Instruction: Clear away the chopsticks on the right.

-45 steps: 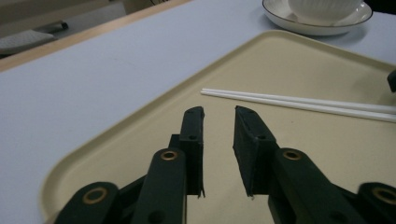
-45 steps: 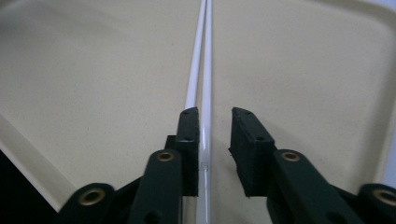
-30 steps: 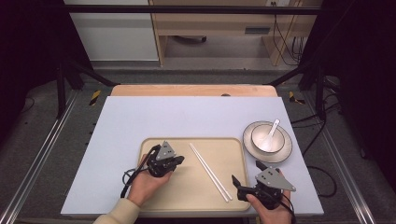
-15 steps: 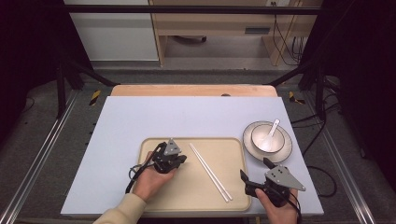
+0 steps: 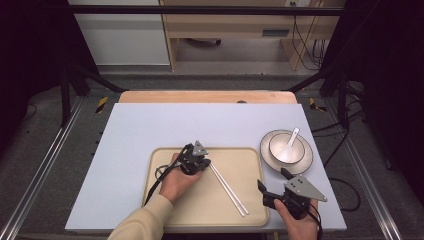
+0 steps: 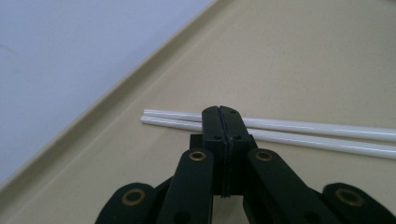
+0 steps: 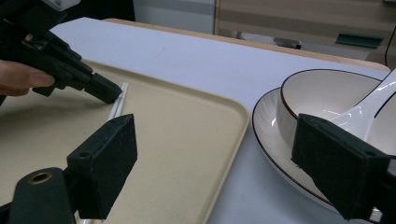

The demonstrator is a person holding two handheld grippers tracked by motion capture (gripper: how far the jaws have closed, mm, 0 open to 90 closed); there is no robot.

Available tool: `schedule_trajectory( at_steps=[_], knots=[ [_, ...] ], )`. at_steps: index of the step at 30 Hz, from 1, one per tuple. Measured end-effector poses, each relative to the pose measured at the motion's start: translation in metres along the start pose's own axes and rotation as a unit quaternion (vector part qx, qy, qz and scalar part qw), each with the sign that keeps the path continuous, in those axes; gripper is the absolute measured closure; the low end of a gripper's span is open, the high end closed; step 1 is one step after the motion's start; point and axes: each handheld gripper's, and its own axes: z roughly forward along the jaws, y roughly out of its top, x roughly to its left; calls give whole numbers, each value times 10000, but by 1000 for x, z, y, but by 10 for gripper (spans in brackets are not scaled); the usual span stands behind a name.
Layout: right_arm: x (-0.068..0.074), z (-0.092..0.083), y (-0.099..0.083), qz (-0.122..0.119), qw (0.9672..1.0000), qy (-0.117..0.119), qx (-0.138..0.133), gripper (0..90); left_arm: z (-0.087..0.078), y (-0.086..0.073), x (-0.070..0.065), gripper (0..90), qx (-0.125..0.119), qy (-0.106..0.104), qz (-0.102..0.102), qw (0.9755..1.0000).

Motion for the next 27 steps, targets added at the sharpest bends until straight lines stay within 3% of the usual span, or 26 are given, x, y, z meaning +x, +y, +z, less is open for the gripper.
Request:
schedule_trajectory(
  at_steps=[7, 12, 19, 23, 27],
  knots=[
    [-1, 3, -1, 62, 10000, 25, 60, 149, 17, 18, -6, 896, -9, -246, 169, 9996],
    [0, 4, -1, 101, 9999, 33, 67, 154, 27, 29, -24, 896, 28, -413, 478, 9980],
    [-2, 3, -1, 133, 9999, -44, 66, 157, 42, 44, -48, 896, -28, -589, 702, 9958],
    [-6, 2, -2, 184, 9998, -83, 32, 158, 39, 45, -56, 896, 21, -662, 797, 9946],
    [-6, 2, -2, 215, 9997, -91, 36, 159, 22, 39, -65, 896, 91, -791, 907, 9927]
  ],
)
